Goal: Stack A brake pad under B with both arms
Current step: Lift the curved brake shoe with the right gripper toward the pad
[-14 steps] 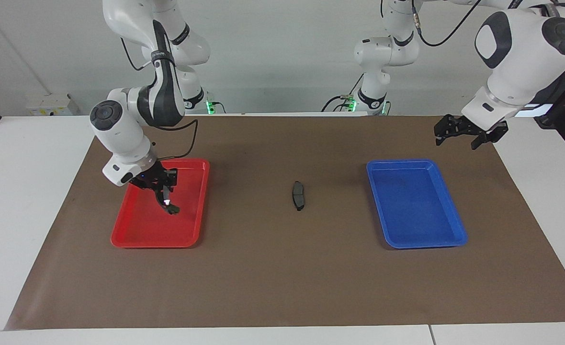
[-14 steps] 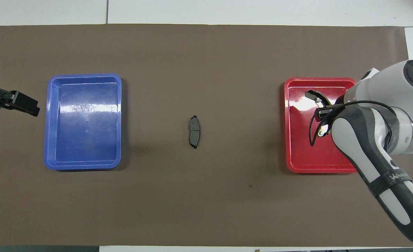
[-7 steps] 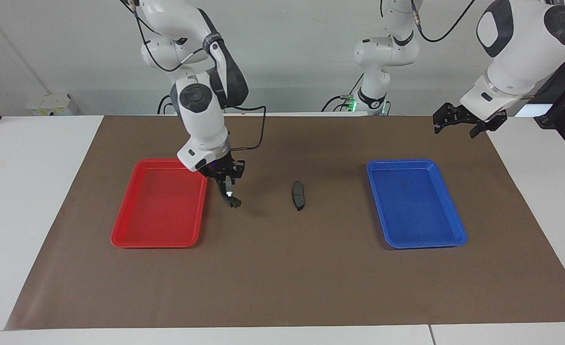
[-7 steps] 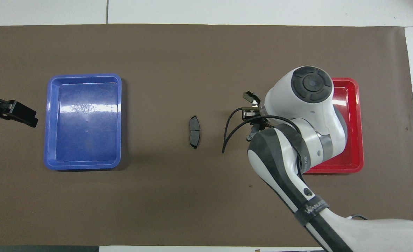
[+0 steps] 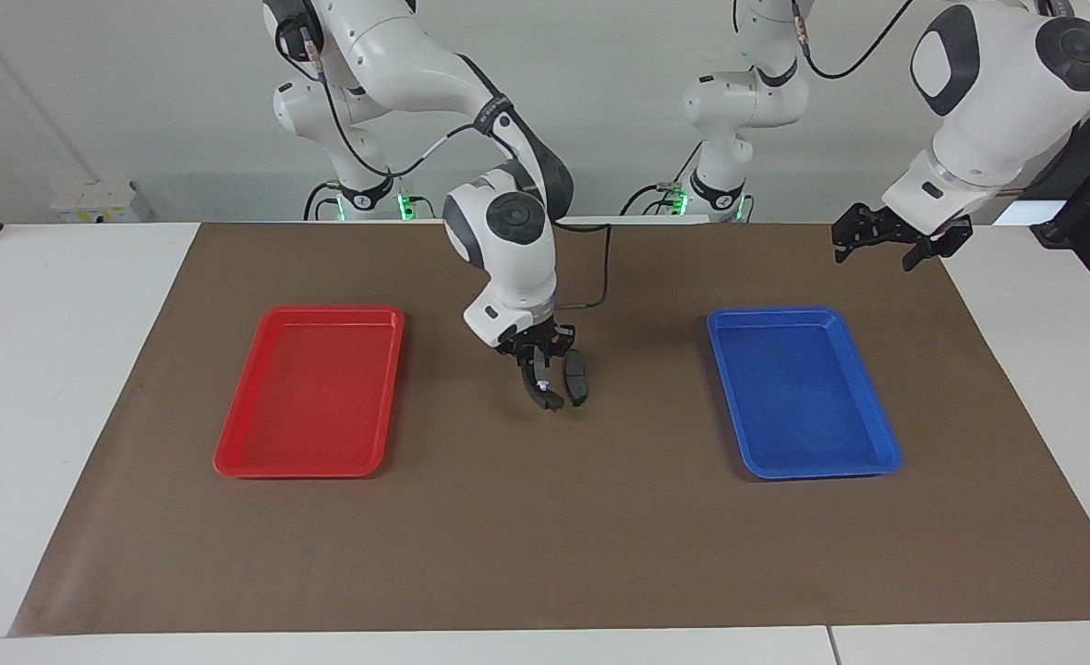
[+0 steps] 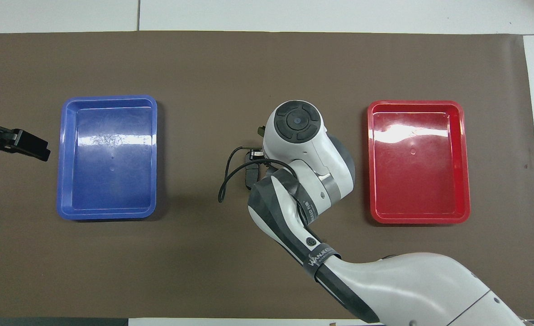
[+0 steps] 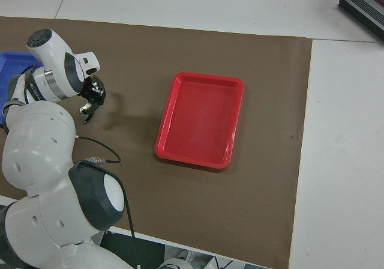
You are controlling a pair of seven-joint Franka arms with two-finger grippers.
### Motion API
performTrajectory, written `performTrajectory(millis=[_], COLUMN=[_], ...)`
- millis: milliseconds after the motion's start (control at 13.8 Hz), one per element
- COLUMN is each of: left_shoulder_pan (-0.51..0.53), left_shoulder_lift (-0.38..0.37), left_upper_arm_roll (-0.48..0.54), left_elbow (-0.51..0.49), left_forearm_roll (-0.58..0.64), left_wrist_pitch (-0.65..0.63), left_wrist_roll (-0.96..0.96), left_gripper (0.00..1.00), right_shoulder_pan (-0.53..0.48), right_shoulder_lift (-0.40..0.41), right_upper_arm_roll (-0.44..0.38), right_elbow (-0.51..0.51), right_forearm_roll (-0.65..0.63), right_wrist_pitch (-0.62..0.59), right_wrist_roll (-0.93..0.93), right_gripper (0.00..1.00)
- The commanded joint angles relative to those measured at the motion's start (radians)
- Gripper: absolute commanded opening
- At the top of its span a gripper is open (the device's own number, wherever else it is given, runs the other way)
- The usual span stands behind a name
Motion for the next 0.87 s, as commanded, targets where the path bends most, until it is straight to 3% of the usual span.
performTrajectory(millis=[0,289,795], left_shoulder_pan=[0.010,0.007,0.003], left_shoulder_lift=[-0.039,-0.038,-0.040], left_upper_arm_roll=[-0.003,-0.003,-0.003], left_elbow=[-0.034,-0.037,-0.038], left_forearm_roll=[0.006,0.006,0.006], left_wrist_pitch=[0.039,0.122,0.117], left_wrist_roll=[0.000,0.003,0.006], left_gripper=[1.00,1.00,1.00], right_shoulder_pan=[0.014,0.032,0.045], right_shoulder_lift=[0.034,0.039,0.026], right_upper_arm_roll=[-0.002,-0.001,-0.001], right_elbow=[0.018,-0.021,-0.077], right_forearm_roll=[0.003,0.004,0.010], right_wrist_pitch=[0.035,0.076,0.132], right_wrist_roll=[0.021,0.066,0.069], right_gripper=[0.00,0.00,0.00])
